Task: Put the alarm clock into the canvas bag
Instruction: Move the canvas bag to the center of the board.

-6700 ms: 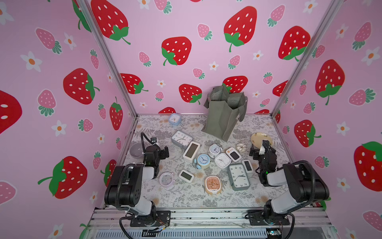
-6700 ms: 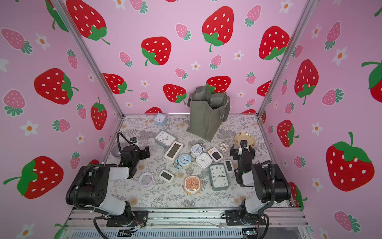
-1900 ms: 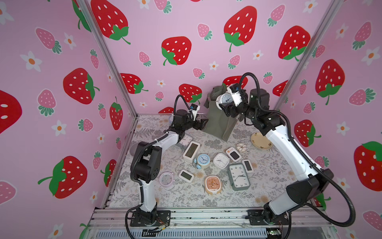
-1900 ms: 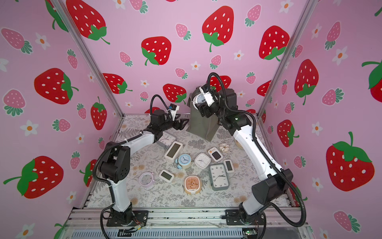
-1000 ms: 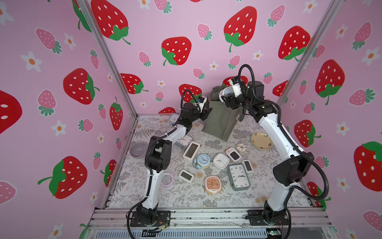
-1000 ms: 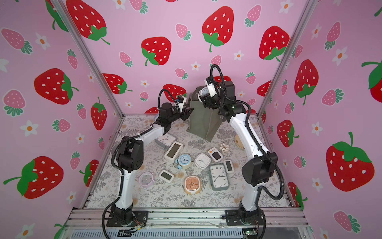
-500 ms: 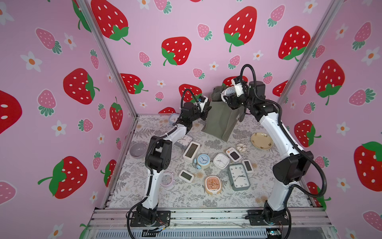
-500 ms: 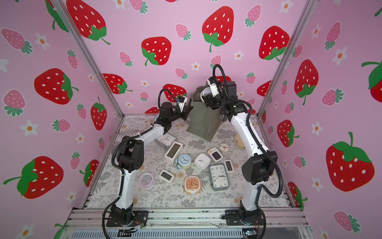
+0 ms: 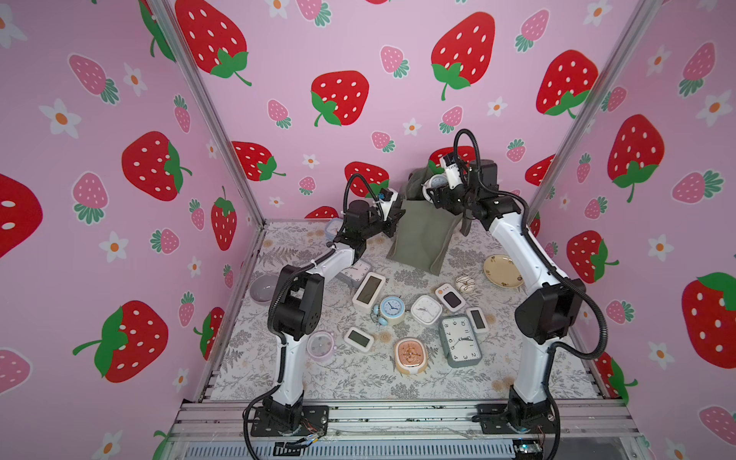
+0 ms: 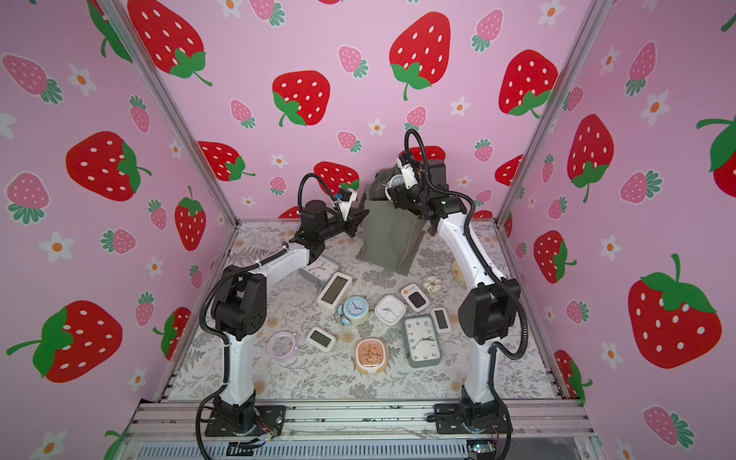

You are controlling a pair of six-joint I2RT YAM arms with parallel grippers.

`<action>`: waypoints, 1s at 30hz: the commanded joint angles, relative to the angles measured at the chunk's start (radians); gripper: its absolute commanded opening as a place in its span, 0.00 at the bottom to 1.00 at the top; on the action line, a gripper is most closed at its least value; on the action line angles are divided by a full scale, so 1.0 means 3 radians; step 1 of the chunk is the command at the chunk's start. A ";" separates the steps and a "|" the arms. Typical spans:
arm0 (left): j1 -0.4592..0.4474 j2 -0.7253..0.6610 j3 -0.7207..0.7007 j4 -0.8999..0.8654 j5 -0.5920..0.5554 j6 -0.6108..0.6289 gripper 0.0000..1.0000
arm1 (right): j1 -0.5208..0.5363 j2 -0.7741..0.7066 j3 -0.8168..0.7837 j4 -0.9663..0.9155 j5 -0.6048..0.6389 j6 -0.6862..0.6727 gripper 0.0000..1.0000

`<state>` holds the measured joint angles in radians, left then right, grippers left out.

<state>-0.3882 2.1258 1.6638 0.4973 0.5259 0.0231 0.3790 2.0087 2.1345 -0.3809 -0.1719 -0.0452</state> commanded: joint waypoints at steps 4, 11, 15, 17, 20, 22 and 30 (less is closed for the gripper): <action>-0.0020 -0.0151 -0.0118 0.0100 0.0098 0.0013 0.00 | -0.0070 0.0155 0.0284 0.0057 0.0081 0.0118 0.71; -0.0018 -0.0188 -0.0185 0.0095 0.0094 0.0031 0.00 | -0.0149 0.0302 0.0391 -0.0049 0.0091 0.0149 0.70; -0.0019 -0.0193 -0.0175 0.0099 0.0103 0.0025 0.00 | -0.0149 0.0471 0.0560 -0.0283 0.0086 0.0062 0.70; -0.0020 -0.0198 -0.0170 0.0097 0.0109 0.0025 0.00 | -0.0147 0.0533 0.0614 -0.0358 0.0044 0.0025 0.70; -0.0020 -0.0198 -0.0170 0.0089 0.0118 0.0045 0.00 | -0.0149 0.0598 0.0639 -0.0445 -0.0034 -0.0015 0.69; -0.0020 -0.0208 -0.0191 0.0080 0.0128 0.0070 0.00 | -0.0147 0.0633 0.0657 -0.0519 -0.0092 -0.0048 0.69; -0.0014 -0.0290 -0.0276 0.0055 0.0093 0.0162 0.00 | -0.0053 0.0377 0.0336 -0.0665 -0.0307 -0.0258 0.67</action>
<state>-0.3889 2.0823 1.5837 0.5114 0.5350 0.0441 0.3382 2.1765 2.2704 -0.5591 -0.2230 -0.0704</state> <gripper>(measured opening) 0.066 0.772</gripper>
